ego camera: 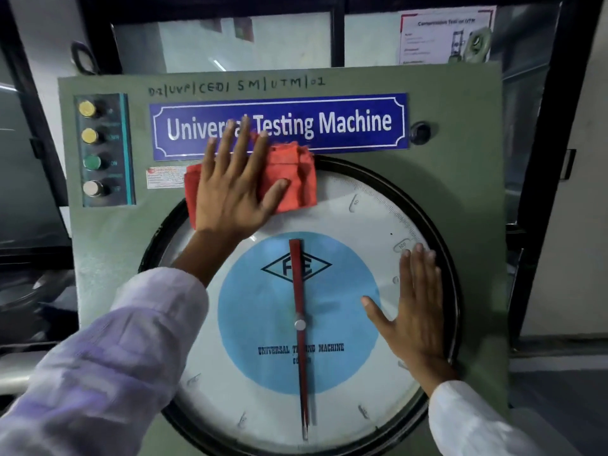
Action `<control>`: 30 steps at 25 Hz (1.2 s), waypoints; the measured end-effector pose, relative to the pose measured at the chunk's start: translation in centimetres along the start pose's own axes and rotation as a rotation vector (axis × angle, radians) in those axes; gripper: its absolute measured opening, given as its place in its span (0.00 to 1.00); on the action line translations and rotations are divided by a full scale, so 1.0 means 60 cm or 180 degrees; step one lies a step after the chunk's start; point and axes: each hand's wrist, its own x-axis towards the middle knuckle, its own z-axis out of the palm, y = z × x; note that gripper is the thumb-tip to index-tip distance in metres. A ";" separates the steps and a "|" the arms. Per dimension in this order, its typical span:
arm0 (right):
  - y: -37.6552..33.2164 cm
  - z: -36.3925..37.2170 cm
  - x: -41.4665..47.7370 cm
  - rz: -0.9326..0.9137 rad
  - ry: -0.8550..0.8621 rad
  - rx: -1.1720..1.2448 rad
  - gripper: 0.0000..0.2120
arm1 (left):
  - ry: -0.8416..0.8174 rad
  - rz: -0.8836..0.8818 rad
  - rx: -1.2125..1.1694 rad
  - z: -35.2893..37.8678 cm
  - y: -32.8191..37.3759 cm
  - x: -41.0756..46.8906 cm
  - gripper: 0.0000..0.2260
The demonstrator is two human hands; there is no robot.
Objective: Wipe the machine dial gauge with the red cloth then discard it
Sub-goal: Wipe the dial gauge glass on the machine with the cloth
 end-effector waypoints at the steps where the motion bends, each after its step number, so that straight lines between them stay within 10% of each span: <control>1: -0.004 -0.002 0.011 -0.0073 0.0009 0.0008 0.49 | 0.0028 -0.0219 -0.0024 -0.002 -0.013 -0.018 0.35; 12: -0.016 0.011 0.035 -0.0132 0.0255 -0.0068 0.46 | 0.0205 -0.1805 -0.0303 -0.008 -0.009 -0.048 0.30; 23: -0.014 0.013 0.032 -0.0172 0.0336 -0.0071 0.45 | -0.0578 0.0858 -0.0366 0.012 0.350 0.104 0.23; 30: -0.009 0.010 0.032 -0.0167 0.0292 -0.0002 0.45 | 0.0121 0.1593 -0.0591 0.006 0.253 0.104 0.18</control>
